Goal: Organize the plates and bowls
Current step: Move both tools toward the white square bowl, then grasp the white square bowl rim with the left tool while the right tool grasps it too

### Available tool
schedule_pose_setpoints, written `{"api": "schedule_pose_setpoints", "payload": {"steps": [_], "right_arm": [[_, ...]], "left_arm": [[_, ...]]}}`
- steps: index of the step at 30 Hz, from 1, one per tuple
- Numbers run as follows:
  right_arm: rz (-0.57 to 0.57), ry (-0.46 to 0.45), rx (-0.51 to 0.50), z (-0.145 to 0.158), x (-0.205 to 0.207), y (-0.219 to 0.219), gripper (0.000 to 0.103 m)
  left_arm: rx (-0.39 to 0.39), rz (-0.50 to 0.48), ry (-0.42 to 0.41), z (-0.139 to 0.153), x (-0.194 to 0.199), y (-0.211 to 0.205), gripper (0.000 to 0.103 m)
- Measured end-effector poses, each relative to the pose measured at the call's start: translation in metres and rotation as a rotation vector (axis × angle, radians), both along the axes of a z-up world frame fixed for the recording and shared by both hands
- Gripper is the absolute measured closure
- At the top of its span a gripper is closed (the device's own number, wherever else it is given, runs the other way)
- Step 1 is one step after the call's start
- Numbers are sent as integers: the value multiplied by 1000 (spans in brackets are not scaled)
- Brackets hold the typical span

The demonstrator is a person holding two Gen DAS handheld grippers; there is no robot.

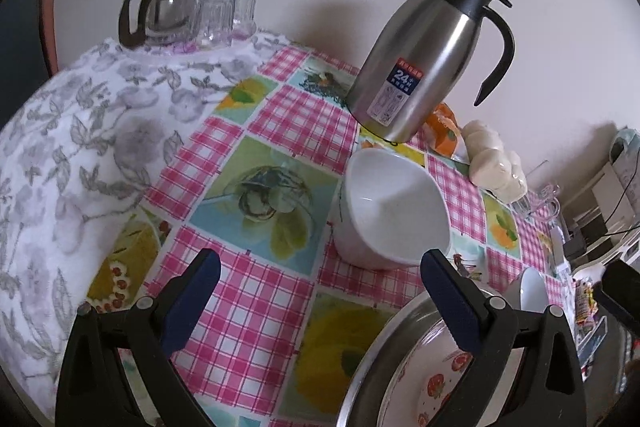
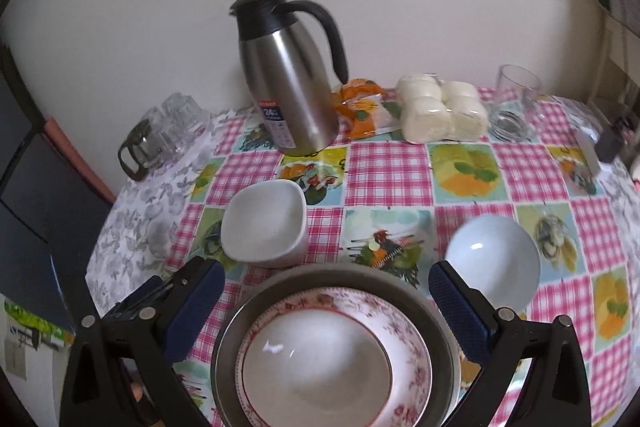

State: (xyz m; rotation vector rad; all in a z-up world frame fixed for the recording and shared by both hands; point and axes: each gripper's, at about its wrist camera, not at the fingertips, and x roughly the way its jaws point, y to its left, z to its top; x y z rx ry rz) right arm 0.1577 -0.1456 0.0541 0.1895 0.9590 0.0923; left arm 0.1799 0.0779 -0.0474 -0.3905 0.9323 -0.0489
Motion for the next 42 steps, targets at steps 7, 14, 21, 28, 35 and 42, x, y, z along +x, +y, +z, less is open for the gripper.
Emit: {"api": "schedule_pose_setpoints", "payload": {"steps": [7, 14, 21, 28, 35, 42], "right_arm": [[34, 114, -64, -23, 42, 12, 0], [61, 199, -129, -53, 80, 26, 15], [101, 250, -180, -75, 101, 45, 38], [138, 300, -202, -95, 111, 59, 60], [157, 335, -221, -108, 118, 67, 72], [185, 351, -215, -115, 116, 76, 85]], "left_arm": [[-68, 9, 33, -9, 16, 4, 3], [-103, -32, 97, -24, 36, -6, 22], [-139, -33, 128, -31, 50, -6, 25], [-150, -49, 151, -38, 62, -9, 40], [-176, -66, 182, -47, 70, -17, 55], [-232, -69, 178, -52, 66, -18, 70]]}}
